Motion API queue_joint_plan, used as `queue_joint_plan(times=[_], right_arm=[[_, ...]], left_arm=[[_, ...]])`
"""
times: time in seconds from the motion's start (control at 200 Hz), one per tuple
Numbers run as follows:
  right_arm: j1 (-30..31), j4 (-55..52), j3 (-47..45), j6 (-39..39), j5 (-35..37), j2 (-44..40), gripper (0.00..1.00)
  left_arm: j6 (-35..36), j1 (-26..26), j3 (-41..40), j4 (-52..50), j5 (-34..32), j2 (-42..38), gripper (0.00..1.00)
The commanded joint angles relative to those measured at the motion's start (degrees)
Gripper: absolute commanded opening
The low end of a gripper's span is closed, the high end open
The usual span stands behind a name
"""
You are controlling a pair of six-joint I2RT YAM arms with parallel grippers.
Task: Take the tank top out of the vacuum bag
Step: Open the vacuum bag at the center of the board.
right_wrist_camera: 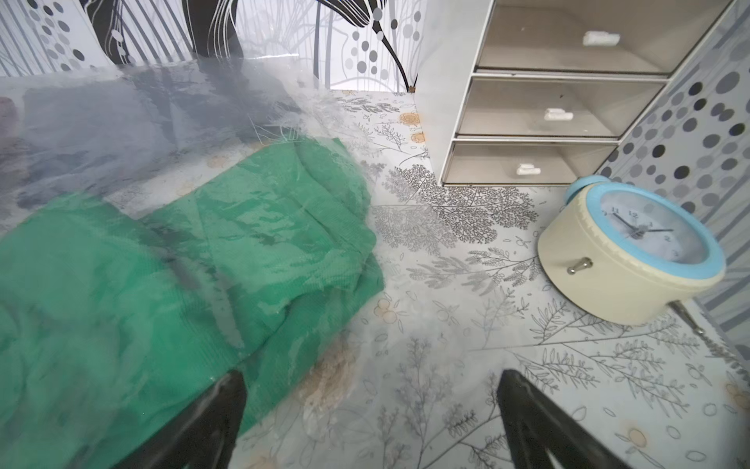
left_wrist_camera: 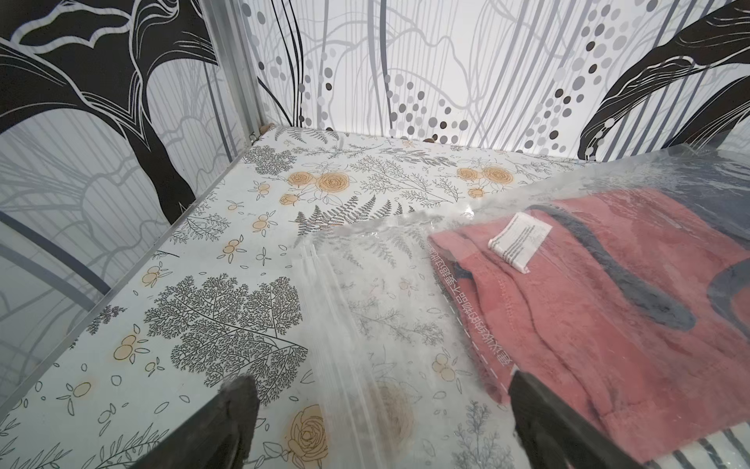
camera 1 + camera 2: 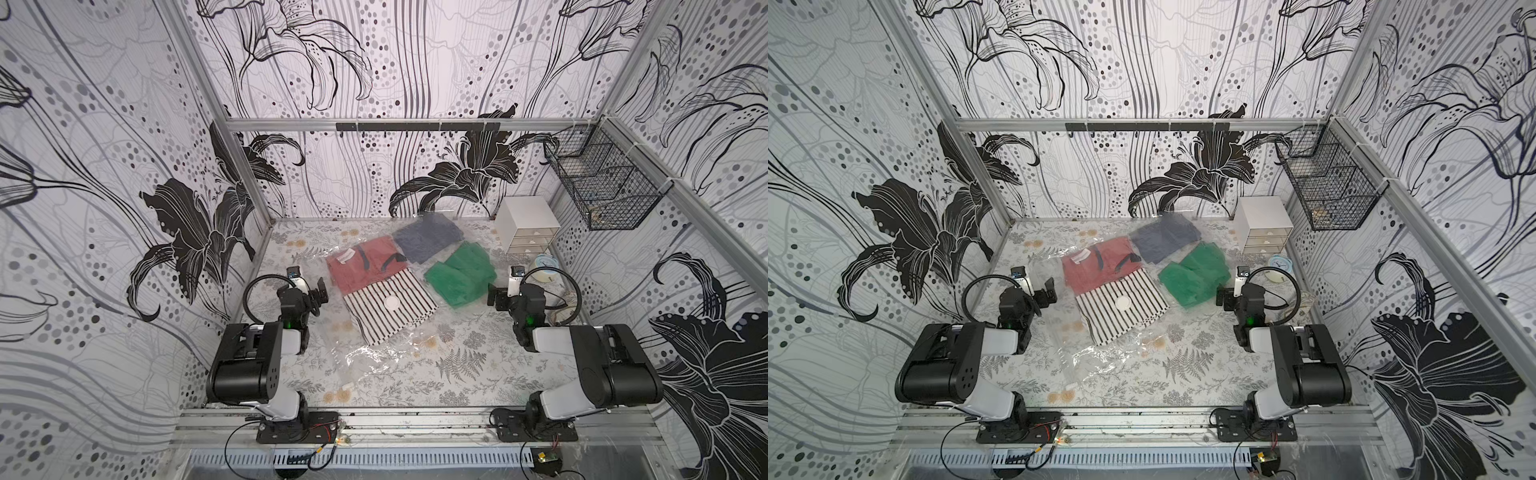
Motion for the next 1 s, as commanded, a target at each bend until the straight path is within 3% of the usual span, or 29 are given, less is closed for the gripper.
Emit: queue_joint_plan(times=[0.0,0.651,0.696,0.761,0.846,0.951,0.996], right_arm=[[-0.20,0.33,0.47,-0.48,-0.43,-0.37,1.00],[-1.38,-0.16,0.58,0.13,-2.81,-0.43,1.00],[-1.02,-2.00,1.85,-0.78,-4.11,-1.80,1.00],[1.20,-19.39,8.91,-2.36,-1.52,-8.63,1.00],[1.53,-29.73,15.47,15.46,2.18,-15.25,1.00],[2.19,-33.45,21.78,26.62,-18.88,-14.75,0.97],[4.61,-35.90,25.36,27.72,-24.37,-12.69,0.85]], left_arm=[[0.31,0.29,0.97,1.06,0.70,-0.62,0.99],[0.62,0.74,1.60,0.65,2.16,-0.72,1.00],[1.39,0.64,3.87,-5.15,2.61,-2.75,0.90],[2.17,-1.07,8.21,-17.50,-0.83,-8.30,0.74],[-2.55,-5.65,10.36,-26.96,-10.79,-17.99,0.80],[-20.83,-6.88,17.03,-45.47,-10.20,-26.43,0.83],[-26.55,-7.04,21.02,-55.56,-10.45,-27.43,0.82]])
